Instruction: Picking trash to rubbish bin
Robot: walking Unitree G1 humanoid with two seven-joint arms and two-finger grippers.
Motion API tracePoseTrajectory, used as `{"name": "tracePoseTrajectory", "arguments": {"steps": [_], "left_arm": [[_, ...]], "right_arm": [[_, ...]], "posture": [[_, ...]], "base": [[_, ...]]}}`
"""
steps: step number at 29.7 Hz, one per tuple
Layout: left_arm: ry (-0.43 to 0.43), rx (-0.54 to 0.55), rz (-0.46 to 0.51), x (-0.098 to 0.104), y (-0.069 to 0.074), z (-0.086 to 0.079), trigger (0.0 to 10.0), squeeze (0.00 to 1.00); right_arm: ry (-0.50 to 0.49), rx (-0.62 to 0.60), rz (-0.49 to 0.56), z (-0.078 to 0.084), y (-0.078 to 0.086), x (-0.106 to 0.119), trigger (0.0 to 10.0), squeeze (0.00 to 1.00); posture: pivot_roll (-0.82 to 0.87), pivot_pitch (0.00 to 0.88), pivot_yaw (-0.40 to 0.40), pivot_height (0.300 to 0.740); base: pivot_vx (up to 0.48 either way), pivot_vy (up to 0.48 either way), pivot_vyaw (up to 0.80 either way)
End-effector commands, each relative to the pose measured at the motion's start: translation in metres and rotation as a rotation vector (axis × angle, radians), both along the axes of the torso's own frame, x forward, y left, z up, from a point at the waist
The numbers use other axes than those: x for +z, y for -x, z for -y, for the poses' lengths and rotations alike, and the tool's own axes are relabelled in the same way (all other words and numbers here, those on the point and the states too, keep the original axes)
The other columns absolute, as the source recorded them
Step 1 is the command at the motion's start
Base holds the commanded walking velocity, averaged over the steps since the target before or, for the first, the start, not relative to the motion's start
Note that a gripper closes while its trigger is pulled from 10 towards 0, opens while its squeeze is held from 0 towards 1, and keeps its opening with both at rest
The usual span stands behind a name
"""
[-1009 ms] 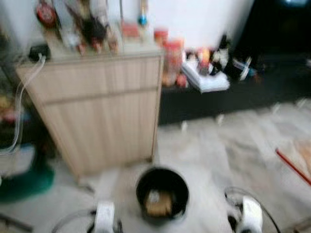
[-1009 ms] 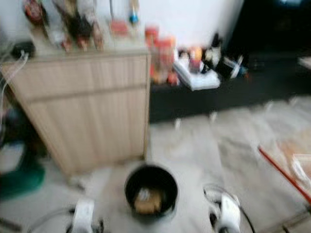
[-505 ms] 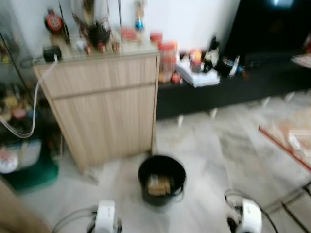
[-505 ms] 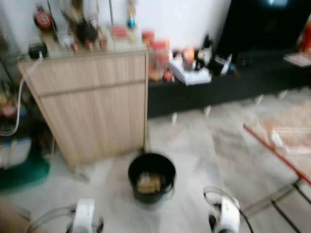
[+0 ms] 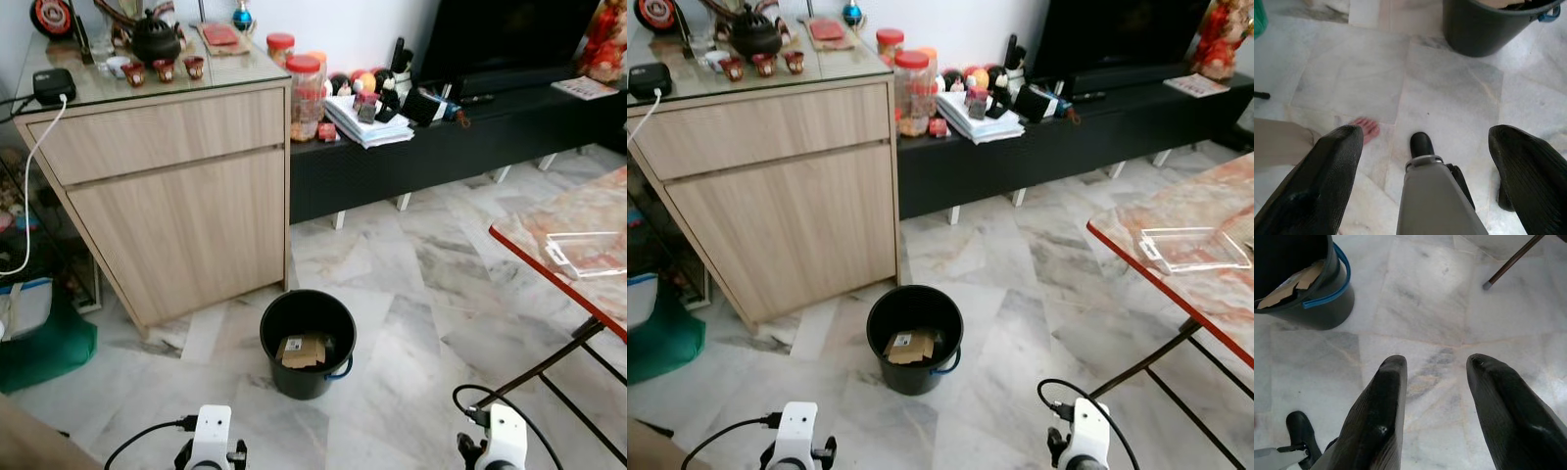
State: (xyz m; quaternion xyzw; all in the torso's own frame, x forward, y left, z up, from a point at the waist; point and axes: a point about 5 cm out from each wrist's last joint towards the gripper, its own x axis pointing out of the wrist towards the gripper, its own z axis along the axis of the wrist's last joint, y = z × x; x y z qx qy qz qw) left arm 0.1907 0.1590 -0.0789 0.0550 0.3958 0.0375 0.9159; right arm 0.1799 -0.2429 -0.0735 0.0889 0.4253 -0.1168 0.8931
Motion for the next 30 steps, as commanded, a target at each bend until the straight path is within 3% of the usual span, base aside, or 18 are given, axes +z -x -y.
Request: {"name": "tracePoseTrajectory", "arguments": {"steps": [1,12,30], "left_arm": [[0.003,0.000,-0.001,0.0001,-0.0006,0.0012,10.0,0.00],[0.002,-0.002,-0.004,-0.0001,-0.0004,0.0014,10.0,0.00],[0.012,0.001,-0.006,-0.0005,0.0002,0.0044,10.0,0.00]], "right_arm": [[0.002,-0.026,0.004,0.0043,0.0012,0.0007,10.0,0.00],[0.003,-0.030,-0.007,0.0052,0.0045,-0.0007,10.0,0.00],[0.005,-0.032,-0.005,0.0070,0.0061,-0.0008,10.0,0.00]], "posture": [[-0.06,0.037,-0.105,0.740],[-0.06,0.040,-0.106,0.740],[-0.07,0.042,-0.115,0.740]], "base": [[-0.277,0.000,0.00],[-0.263,0.000,0.00],[0.000,0.000,0.00]]}}
